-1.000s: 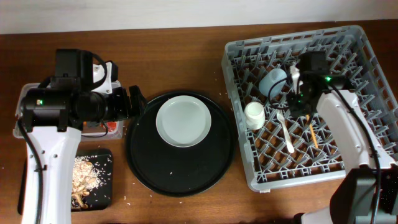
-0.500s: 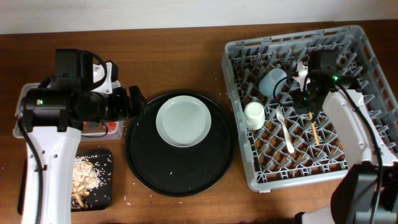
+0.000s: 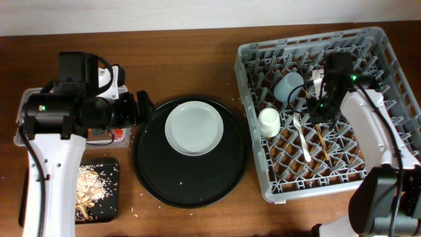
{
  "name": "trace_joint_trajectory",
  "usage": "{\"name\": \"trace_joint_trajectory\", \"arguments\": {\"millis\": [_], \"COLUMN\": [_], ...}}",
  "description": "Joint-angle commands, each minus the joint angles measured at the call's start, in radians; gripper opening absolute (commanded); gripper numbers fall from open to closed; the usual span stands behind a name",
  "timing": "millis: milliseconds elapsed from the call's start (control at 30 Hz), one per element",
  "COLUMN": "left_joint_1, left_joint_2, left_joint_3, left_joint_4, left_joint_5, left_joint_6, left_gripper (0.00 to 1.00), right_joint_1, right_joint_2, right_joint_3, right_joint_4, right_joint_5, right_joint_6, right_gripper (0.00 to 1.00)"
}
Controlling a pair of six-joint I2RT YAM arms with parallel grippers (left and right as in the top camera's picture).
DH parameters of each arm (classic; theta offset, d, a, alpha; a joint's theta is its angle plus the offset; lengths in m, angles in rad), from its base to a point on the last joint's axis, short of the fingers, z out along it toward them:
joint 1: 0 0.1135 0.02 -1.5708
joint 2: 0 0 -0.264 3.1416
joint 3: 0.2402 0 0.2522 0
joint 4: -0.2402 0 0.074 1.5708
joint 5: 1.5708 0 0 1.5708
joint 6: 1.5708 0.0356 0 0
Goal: Sort waste into correct bins and load items into the dishwasher rack
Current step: 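Move the right gripper over the white plate on the black tray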
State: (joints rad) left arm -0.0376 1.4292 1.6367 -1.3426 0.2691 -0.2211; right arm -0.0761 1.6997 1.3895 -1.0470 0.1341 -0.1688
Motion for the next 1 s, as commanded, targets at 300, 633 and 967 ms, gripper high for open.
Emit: {"name": "trace_joint_trajectory", "arguments": {"millis": [300,633,967], "left_joint_1": [0.003,0.003,0.003], "left_joint_2": [-0.01,-0.01,-0.01], "left_joint_3": [0.018,0.018,0.018], "left_joint_4": [0.002,0.002,0.002], "left_joint_5": [-0.003,-0.003,-0.003], "left_joint_6": [0.013,0.013,0.013], "left_gripper": [0.99,0.99,0.99], "right_joint_1": [0.061,0.373,0.602], "right_joint_2": [-0.008,-0.008,-0.008], "right_joint_3": [0.365,0.364,0.364], "right_joint_4": [-0.282,-0.249,-0.111], "right_joint_5": [-0.78,-0.457,-0.298], "right_joint_6": [0.187,0.451,0.594], "right_gripper": [0.24,0.24,0.24]}}
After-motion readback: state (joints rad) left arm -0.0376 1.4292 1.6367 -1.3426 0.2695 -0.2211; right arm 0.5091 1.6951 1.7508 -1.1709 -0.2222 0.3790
